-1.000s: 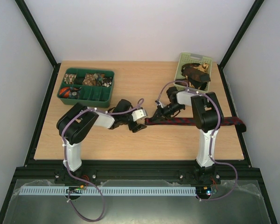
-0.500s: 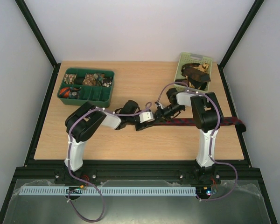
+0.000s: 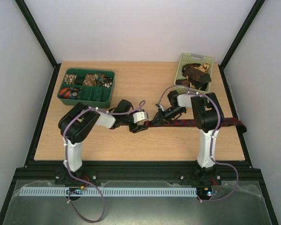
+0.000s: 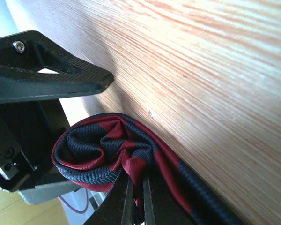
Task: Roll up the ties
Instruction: Roll the tie at the center of the board.
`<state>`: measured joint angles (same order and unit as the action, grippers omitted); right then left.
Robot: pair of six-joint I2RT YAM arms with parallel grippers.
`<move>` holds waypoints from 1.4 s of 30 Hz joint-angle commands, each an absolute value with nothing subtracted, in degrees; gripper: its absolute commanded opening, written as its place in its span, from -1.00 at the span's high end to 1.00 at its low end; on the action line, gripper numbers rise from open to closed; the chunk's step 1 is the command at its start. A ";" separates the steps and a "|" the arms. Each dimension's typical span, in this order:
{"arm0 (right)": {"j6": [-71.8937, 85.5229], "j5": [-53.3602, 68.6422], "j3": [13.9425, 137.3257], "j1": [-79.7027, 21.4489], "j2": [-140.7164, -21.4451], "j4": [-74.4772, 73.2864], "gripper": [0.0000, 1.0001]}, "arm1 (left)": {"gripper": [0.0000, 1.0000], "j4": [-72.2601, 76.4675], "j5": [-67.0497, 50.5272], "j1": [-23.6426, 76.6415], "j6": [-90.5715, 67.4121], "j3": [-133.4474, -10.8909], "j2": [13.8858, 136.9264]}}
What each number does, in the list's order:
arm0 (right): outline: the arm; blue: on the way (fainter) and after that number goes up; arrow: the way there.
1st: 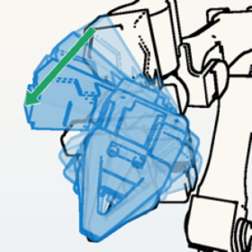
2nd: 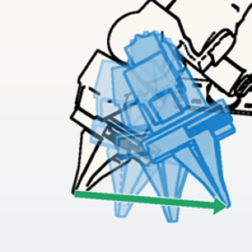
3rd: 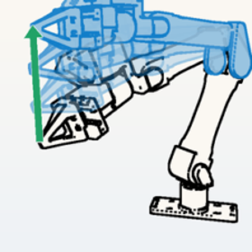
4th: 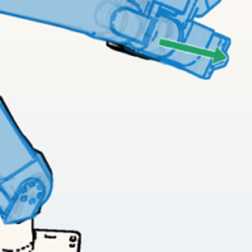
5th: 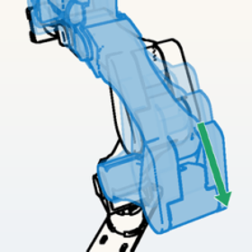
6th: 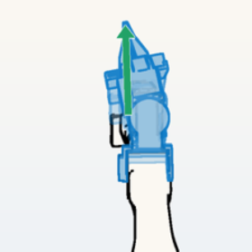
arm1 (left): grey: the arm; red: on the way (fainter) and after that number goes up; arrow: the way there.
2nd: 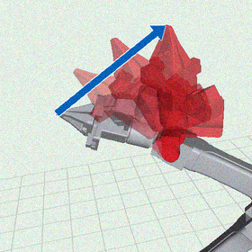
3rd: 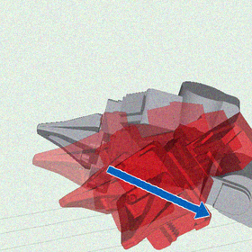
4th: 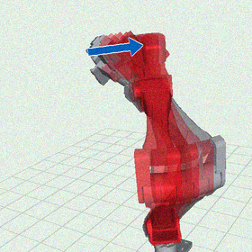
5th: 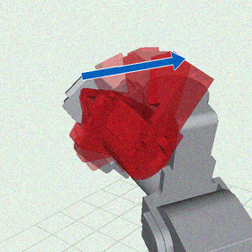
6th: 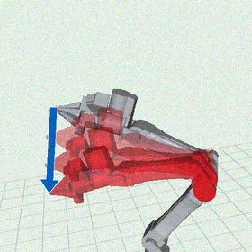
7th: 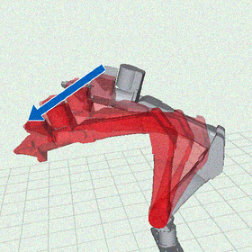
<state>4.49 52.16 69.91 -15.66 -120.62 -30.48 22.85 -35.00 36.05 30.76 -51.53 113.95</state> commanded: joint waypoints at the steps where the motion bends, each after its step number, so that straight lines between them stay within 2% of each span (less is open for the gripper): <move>1: 4.92 43.83 68.20 -15.46 -124.89 -32.48 0.97 | -0.37 23.61 -34.83 34.82 26.94 -45.84 113.43; 7: 4.87 42.92 68.24 -15.46 -125.82 -32.83 0.97 | -0.28 33.45 -32.97 36.47 24.54 -43.22 115.63; 16: 4.63 44.82 69.25 -15.40 -126.86 -32.96 0.97 | -0.25 36.53 -30.09 39.40 25.96 -42.89 117.24; 20: 4.37 44.72 69.16 -15.39 -126.73 -33.13 0.97 | 0.02 36.04 -29.74 39.72 27.46 -43.63 118.47; 23: 4.30 44.80 69.14 -15.39 -126.44 -33.10 0.96 | 0.18 33.86 -28.83 39.79 28.61 -44.20 117.52; 27: 4.87 45.17 68.91 -15.46 -125.95 -32.30 0.95 | 0.25 27.22 -27.67 39.77 26.64 -46.83 115.05; 31: 5.08 45.39 68.91 -15.48 -125.25 -31.99 0.81 | 0.32 17.89 -24.04 40.91 23.12 -51.55 113.48; 36: 6.03 45.58 68.60 -15.76 -124.94 -30.63 0.88 | 0.31 9.85 -17.23 43.22 20.78 -55.81 113.59; 42: 3.15 45.05 71.15 -14.65 -122.60 -34.76 0.52 | 0.40 2.53 -11.10 43.71 20.54 -57.34 114.94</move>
